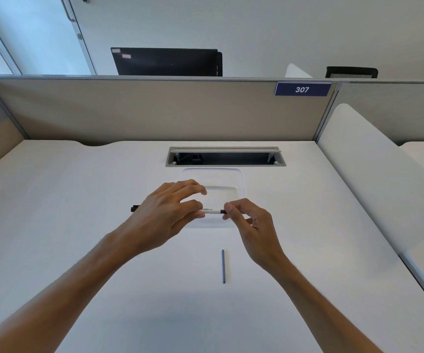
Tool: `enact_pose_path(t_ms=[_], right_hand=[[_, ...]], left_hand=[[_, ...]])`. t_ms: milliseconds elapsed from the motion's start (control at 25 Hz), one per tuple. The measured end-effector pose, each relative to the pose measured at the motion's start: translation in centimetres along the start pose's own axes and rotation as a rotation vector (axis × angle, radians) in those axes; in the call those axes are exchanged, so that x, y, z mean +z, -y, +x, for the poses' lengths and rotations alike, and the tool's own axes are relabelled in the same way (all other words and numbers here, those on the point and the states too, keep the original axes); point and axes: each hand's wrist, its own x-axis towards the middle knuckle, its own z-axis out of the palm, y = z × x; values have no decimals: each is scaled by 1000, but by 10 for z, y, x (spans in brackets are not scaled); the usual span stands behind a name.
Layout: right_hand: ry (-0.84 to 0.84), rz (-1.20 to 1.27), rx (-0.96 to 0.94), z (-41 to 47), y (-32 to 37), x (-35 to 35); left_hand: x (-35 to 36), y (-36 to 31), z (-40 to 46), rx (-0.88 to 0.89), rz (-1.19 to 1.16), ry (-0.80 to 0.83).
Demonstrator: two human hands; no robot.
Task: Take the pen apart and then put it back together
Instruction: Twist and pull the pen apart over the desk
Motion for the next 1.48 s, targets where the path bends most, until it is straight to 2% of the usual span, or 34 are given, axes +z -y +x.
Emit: enact_pose_path(t_ms=[400, 720, 1480], right_hand=[[80, 58, 18, -3, -3, -3], [31, 74, 19, -2, 2, 1], [72, 46, 29, 0, 0, -3]], left_hand=[[1, -1, -1, -1, -57, 17], [0, -3, 1, 7, -42, 16], [2, -1, 0, 0, -40, 31]])
